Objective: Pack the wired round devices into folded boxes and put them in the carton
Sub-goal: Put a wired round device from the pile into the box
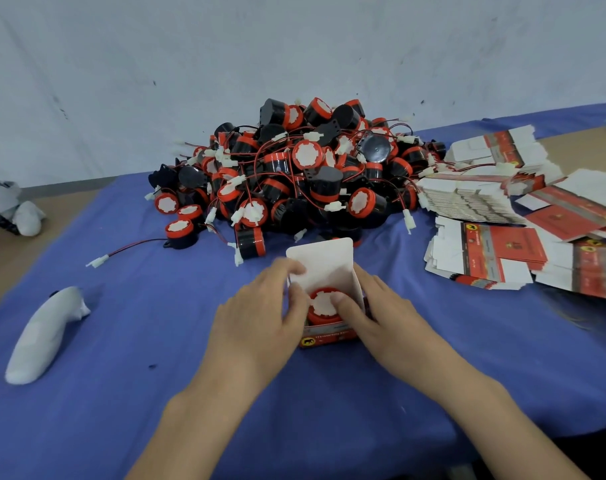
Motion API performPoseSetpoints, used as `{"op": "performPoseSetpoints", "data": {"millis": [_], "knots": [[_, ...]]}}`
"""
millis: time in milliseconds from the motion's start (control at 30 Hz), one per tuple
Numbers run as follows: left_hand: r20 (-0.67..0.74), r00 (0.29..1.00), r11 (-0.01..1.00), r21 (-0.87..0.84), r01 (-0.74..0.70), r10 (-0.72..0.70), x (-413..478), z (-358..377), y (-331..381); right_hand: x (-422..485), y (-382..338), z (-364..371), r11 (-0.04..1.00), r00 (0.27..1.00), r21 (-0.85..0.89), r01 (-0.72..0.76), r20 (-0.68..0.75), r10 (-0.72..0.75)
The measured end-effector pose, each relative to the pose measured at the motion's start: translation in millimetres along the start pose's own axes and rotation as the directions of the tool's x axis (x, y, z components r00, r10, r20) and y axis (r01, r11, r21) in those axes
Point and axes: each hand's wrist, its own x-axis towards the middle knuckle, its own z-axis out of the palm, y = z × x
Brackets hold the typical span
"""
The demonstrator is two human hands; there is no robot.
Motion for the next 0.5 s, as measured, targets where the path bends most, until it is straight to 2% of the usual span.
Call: {"op": "performPoseSetpoints", "data": {"millis": [67,133,200,300,500], "knots": [[-0.054,0.996,0.945,-0.322,0.051,-0.072,-0.1,0.4,-5.7,-2.1,-0.8,-4.7,0.969,1.000,0.247,-0.025,0.007,0.024],[-0.001,0.986,0.857,-0.493,0.147,-0.169,2.6,1.7,-9.3,-0.5,1.6,-8.2,0.908,0.997,0.413,-0.073,-0.008,0.083],[0.103,0.969,0.805,-0.541,0.243,-0.223,4.0,3.9,-10.7,3.0,6.3,-9.4,0.890,0.990,0.438,-0.124,0.000,0.138],[0.234,0.942,0.762,-0.557,0.331,-0.239,5.5,7.8,-13.7,5.8,7.1,-7.7,0.904,0.991,0.407,-0.130,0.020,0.133],[0.322,0.929,0.718,-0.602,0.349,-0.182,11.5,15.5,-15.3,6.9,9.0,-8.0,0.901,0.993,0.419,-0.111,0.008,0.119]]}}
